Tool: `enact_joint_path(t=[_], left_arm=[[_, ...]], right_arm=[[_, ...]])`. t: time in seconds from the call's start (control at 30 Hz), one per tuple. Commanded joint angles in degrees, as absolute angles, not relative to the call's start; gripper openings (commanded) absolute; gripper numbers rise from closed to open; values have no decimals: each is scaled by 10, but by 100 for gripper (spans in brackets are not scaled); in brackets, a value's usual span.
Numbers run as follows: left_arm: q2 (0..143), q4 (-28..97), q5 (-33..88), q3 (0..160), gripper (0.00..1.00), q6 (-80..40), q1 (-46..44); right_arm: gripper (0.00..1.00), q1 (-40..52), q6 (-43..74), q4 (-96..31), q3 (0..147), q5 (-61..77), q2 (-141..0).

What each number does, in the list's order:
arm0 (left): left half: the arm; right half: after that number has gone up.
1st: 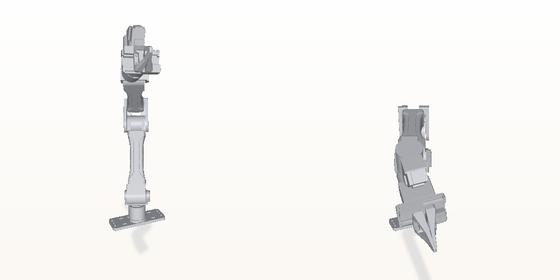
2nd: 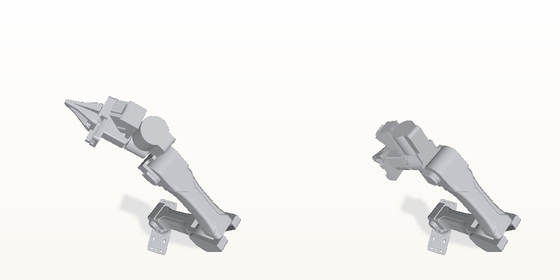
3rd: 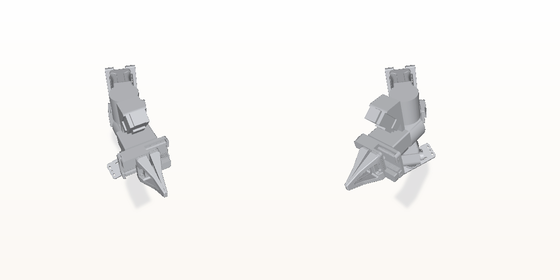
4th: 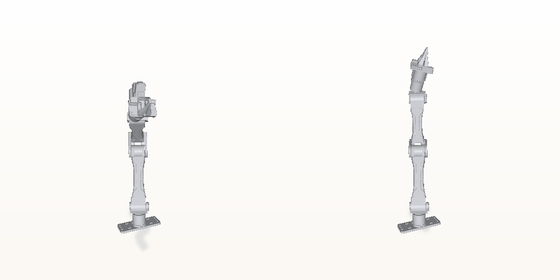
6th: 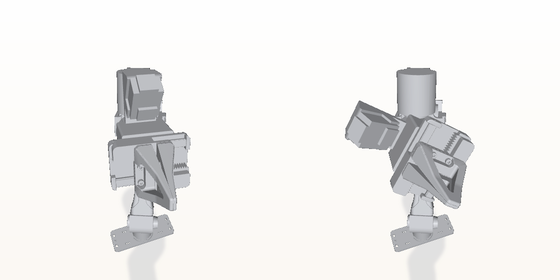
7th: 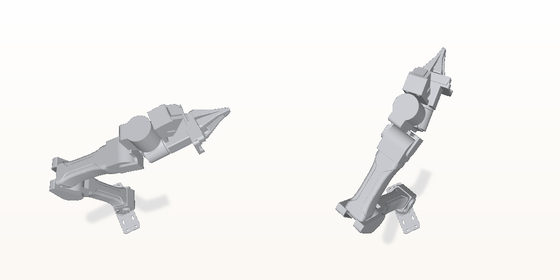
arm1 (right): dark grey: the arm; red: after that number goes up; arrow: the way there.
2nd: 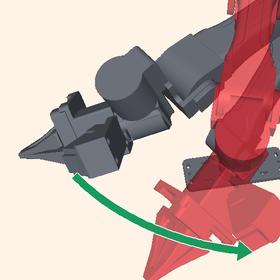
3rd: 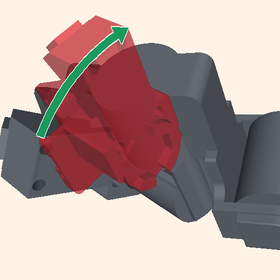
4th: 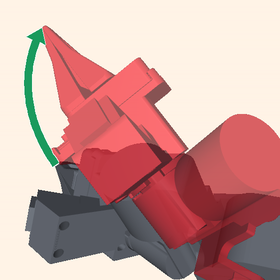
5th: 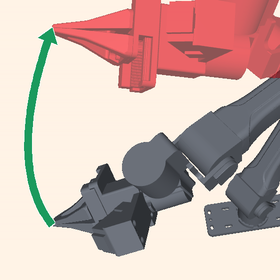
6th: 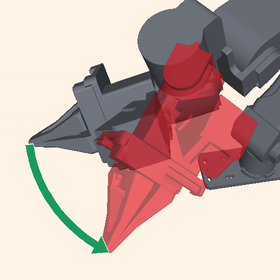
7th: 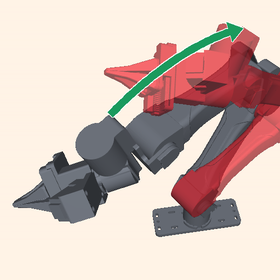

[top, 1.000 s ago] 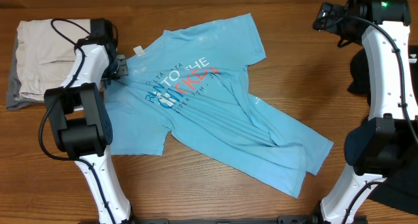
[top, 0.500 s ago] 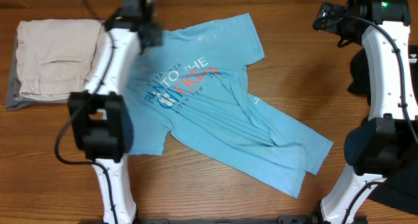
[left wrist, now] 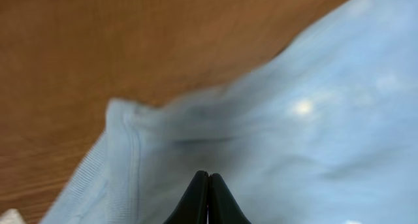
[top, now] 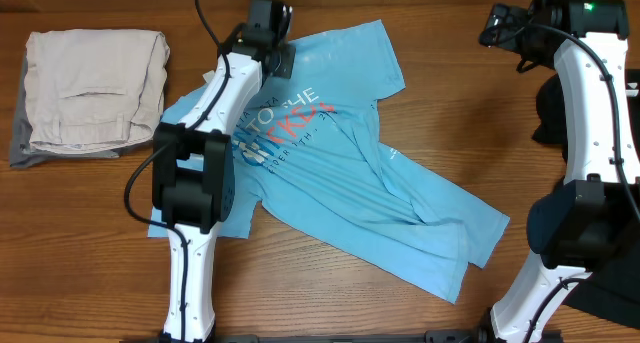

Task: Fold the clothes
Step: 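Pull the T-shirt's left shoulder upward with the left gripper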

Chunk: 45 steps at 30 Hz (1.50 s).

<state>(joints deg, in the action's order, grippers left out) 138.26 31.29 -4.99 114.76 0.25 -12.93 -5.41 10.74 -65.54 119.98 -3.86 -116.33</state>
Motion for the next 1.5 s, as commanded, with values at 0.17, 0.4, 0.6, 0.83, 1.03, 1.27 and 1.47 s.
enact_joint_path(t=[0.17,0.4,0.6,0.83,1.03,1.27,1.47], left_arm=[[1430,287,-65,1149,4,15,-111],[1461,260,-95,1149,4,-6,-86],[1512,255,-101,1149,5,-17,-46],[1530,235,-101,1152,8,-23,-6],[1529,268,-90,1240,10,-28,-1],[1521,390,-79,1469,50,-30,-37],[1475,577,-79,1670,64,-147,-63]], right_arm=[[100,-53,112,-652,1200,-42,-1160],[100,-53,112,-652,1200,-42,-1160],[100,-53,112,-652,1200,-42,-1160],[100,-53,112,-652,1200,-42,-1160],[100,-53,112,-652,1200,-42,-1160],[100,-53,112,-652,1200,-42,-1160],[100,-53,112,-652,1200,-42,-1160]])
